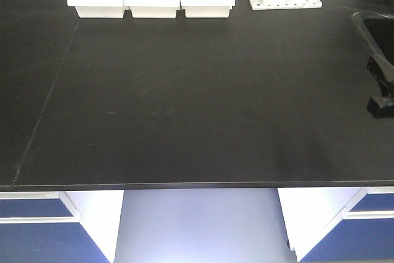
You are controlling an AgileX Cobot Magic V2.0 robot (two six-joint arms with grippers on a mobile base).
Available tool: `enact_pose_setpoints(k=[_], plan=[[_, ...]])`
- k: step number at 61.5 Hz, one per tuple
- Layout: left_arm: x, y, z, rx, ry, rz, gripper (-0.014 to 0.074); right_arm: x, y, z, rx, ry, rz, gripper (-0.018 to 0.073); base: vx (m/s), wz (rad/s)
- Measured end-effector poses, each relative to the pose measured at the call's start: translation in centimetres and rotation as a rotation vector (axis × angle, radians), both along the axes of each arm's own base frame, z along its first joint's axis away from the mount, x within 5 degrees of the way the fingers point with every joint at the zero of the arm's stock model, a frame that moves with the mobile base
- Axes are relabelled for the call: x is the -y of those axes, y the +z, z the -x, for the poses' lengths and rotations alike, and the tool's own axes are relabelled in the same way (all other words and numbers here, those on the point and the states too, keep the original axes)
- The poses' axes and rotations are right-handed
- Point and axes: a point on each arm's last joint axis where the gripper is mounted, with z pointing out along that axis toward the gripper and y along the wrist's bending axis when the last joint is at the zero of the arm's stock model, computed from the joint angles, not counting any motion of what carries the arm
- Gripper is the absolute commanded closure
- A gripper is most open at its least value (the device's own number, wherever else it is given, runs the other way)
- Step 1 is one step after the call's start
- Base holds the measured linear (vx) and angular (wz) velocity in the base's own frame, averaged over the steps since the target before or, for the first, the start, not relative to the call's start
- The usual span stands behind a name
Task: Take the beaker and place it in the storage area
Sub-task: 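Raise the held beaker with the right gripper toward the robot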
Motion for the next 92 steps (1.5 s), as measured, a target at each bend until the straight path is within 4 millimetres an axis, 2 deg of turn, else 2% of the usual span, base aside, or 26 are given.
enact_pose_setpoints(k=[5,17,28,92], plan=[[0.00,0.00,0.00,0.000,0.000,0.000,0.0605,-0.46,-0.03,0.76,-0.029,0.036,0.013,0.0564,0.00,0.00],[0.00,0.00,0.00,0.000,0.000,0.000,0.0605,-0.66,-0.59,1.02,-0.097,0.050,-0.022,0.0563,0.00,0.00],[0.00,0.00,0.00,0.000,0.000,0.000,0.0605,-0.08,-0.78,0.95,-0.116,-0.014,-0.010,0.0563,0.00,0.00],[0.00,0.00,0.00,0.000,0.000,0.000,0.0605,0.27,-0.86,0.92,-0.123,-0.052,-0.001,0.0563,0.00,0.00]])
